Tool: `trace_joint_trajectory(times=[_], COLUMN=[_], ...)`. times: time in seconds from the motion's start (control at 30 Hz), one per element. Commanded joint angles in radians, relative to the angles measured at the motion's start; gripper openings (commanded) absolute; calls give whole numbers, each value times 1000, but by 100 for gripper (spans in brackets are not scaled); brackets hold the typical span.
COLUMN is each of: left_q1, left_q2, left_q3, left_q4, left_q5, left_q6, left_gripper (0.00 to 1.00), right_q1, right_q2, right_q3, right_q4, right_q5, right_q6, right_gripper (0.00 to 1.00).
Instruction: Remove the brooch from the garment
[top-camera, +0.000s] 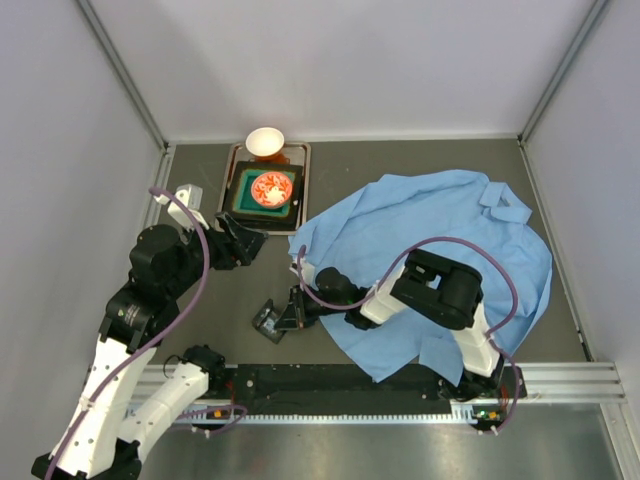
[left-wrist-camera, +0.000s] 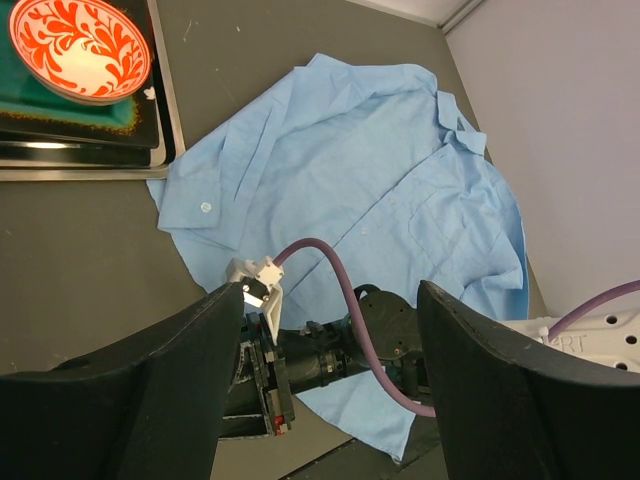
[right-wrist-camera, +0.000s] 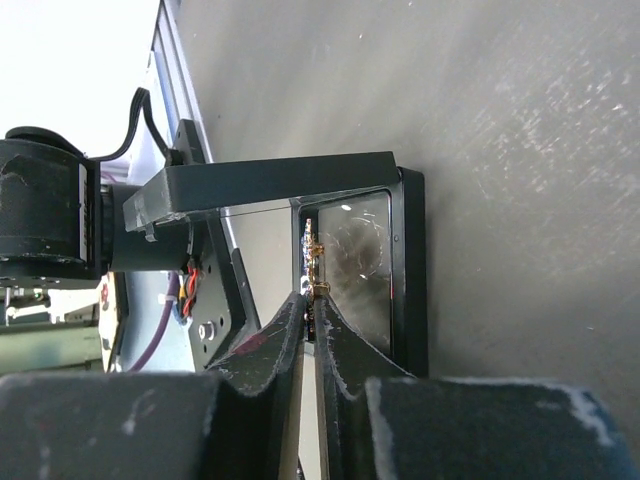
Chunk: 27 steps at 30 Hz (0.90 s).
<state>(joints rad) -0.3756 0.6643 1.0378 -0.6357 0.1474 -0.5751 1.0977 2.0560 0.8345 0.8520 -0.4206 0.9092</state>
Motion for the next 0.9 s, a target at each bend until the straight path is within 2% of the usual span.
trace_joint_trajectory(times=[0.0, 0.57, 0.87], left_q1=[1, 1, 1], left_q2=[11, 17, 11], left_q3=[10, 16, 11], left_q4=[54, 51, 37], left_q5=[21, 24, 17], left_q6=[3, 1, 3], left_gripper=[75, 75, 75], right_q1=[8, 7, 10], right_q2=[4, -74, -129], right_q3=[38, 23, 25], right_q4=[12, -54, -129], right_q5=[-3, 32, 46], right_q6=[-12, -46, -67], right_gripper=[8, 30, 35])
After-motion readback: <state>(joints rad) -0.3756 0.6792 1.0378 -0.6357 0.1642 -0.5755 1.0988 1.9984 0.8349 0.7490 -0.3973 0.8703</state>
